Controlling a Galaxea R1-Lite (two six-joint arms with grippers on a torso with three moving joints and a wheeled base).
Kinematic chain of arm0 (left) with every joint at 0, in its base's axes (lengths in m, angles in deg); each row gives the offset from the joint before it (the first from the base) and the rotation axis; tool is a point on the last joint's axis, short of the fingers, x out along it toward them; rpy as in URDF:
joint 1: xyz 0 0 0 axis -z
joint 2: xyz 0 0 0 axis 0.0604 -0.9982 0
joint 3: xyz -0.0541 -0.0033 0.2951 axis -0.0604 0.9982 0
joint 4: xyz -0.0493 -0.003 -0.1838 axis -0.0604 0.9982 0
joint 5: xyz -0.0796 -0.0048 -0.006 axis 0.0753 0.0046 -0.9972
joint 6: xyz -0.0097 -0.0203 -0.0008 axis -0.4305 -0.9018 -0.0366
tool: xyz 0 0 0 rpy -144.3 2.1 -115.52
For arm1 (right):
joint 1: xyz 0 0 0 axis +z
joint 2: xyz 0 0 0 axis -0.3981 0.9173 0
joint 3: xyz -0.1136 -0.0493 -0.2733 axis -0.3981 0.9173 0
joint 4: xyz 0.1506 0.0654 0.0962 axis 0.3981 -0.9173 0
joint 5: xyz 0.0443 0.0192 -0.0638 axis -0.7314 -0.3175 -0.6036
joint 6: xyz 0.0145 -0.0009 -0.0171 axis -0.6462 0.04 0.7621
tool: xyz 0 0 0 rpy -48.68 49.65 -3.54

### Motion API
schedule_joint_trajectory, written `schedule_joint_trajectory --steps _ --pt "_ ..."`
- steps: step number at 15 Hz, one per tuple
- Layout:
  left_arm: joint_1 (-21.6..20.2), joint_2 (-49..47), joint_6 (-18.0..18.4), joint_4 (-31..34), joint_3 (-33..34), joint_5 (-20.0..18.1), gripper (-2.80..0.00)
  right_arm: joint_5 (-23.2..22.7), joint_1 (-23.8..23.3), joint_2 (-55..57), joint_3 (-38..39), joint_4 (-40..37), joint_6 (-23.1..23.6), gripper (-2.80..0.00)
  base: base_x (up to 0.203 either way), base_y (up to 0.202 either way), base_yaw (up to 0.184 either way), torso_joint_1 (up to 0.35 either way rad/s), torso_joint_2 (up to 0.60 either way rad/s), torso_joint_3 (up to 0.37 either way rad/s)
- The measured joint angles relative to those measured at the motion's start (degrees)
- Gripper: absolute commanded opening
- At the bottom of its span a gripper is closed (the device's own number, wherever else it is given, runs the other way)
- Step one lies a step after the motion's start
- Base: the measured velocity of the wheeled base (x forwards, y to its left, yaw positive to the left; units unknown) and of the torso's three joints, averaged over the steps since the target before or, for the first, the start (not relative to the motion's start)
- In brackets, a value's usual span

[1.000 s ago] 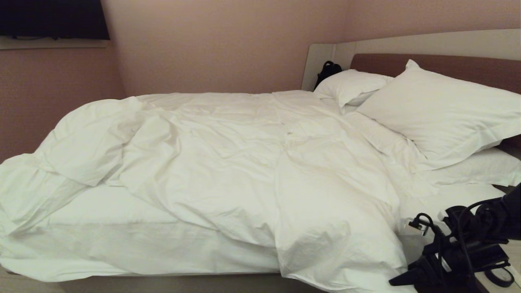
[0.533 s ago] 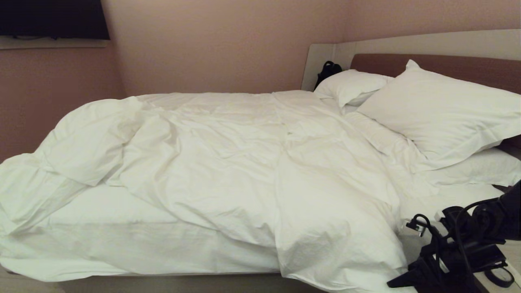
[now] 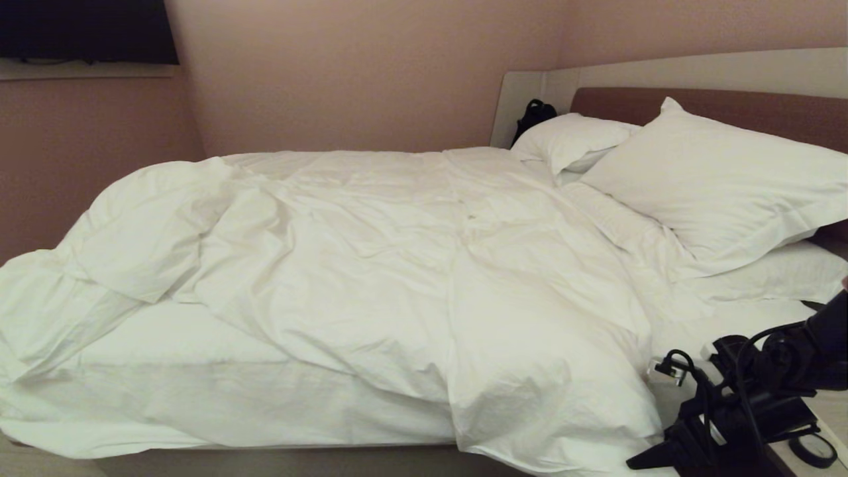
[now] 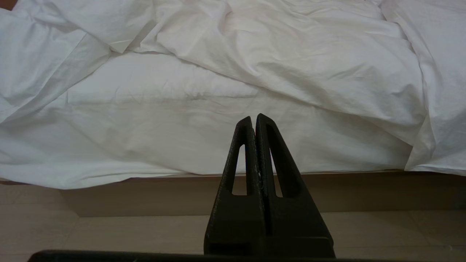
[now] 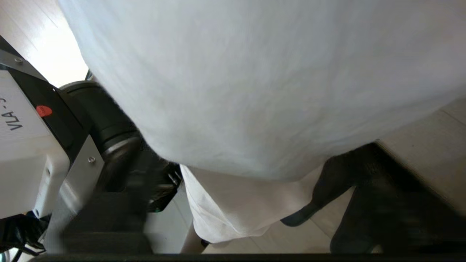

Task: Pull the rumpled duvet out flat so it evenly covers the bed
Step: Flatten the corners of the folded blanket

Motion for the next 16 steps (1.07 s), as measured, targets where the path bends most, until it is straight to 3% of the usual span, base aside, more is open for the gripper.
schedule_joint_trajectory --steps 11,16 --pt "0.00 0.00 0.00 0.00 0.00 0.00 -2.80 0.01 -0.06 -0.45 0.45 -0.15 -0.11 -2.80 0.000 0.000 0.000 0.000 0.00 0.000" --pt "0.00 0.00 -0.02 0.00 0.00 0.00 -2.80 -0.09 -1.93 -5.27 5.38 -0.60 -0.93 -2.80 0.000 0.000 0.000 0.000 0.00 0.000"
